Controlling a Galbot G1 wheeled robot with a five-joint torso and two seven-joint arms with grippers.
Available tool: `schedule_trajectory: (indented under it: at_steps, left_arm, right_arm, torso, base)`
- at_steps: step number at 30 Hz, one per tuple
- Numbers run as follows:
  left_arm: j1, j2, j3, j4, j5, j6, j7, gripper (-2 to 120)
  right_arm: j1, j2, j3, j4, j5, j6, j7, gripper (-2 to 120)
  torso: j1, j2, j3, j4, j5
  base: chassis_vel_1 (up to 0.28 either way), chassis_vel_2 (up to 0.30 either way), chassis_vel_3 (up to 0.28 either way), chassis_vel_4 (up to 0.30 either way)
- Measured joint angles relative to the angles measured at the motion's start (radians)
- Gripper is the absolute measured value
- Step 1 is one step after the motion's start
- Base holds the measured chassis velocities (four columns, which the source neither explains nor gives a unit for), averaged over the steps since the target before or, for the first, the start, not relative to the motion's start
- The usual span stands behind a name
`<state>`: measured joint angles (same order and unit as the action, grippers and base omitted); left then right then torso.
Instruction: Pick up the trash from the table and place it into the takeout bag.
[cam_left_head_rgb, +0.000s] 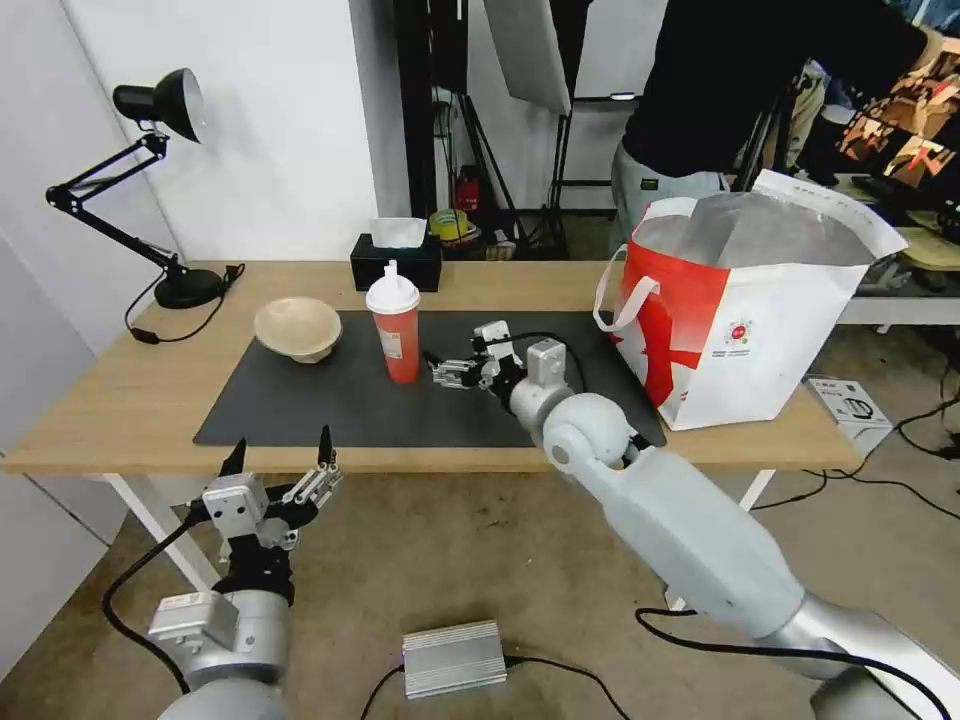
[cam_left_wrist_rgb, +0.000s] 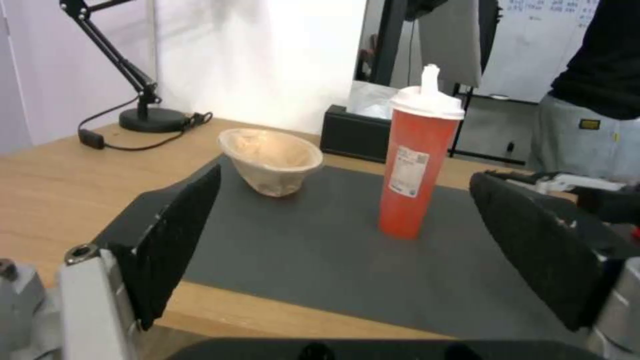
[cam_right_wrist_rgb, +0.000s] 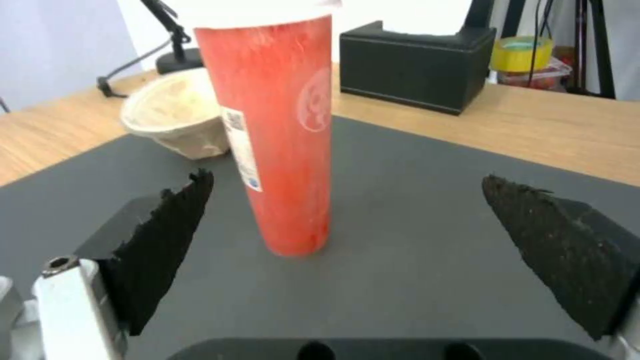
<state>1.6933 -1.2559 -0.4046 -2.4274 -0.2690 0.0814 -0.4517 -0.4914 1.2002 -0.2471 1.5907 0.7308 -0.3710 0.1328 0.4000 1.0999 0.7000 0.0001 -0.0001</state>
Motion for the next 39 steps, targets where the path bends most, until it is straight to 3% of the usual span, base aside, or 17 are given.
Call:
schedule_trajectory:
  at_steps: [39]
  left_arm:
    - [-0.011, -0.027, 0.020, 0.030, 0.035, -0.027, 0.017, 100]
  right_arm:
    - [0.137, 0.141, -0.046, -0.283, 0.052, -0.007, -0.075, 100]
  torso:
    - [0.000, 0.000, 0.000, -0.0002, 0.0001]
  base:
    - [0.000, 0.000, 0.000, 0.000]
